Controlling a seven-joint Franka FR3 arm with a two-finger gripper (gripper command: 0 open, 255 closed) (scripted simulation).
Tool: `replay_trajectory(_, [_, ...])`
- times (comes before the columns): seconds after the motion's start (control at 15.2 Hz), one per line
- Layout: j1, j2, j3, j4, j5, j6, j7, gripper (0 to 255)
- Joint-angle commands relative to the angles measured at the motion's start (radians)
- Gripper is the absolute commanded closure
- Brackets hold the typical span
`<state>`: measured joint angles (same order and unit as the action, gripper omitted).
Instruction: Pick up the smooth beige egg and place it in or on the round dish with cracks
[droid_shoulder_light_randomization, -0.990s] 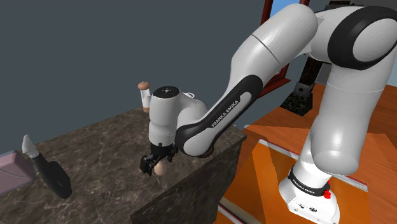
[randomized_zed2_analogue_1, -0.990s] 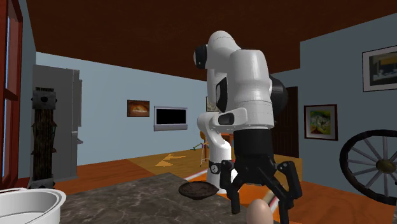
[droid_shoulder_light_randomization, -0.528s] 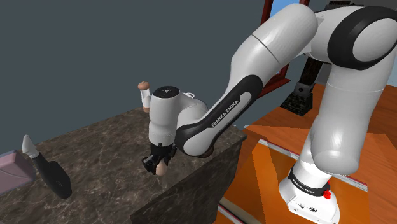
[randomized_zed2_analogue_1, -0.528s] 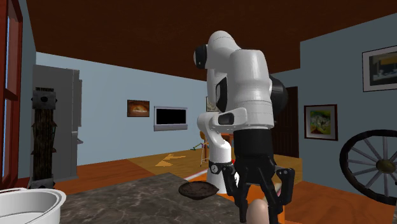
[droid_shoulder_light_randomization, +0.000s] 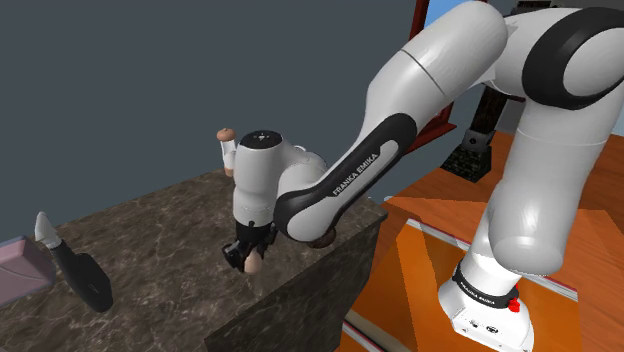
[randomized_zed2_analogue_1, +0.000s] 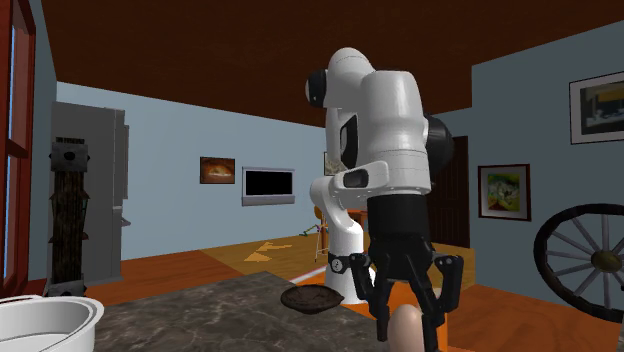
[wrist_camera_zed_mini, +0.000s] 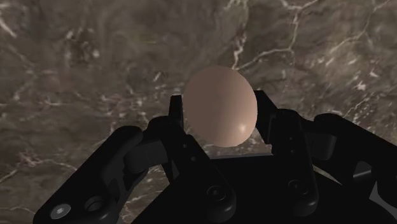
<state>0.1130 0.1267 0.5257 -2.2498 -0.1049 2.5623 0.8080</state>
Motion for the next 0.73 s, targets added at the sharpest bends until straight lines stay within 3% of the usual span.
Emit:
replay_trajectory(0.0, [-0.004, -0.019, 0.005, 0.01, 0.019, -0.026, -0.015, 255])
replay_trajectory(0.66, [-0.014, -0.108, 0.013, 0.063, 0.097, -0.154, -0.069, 255])
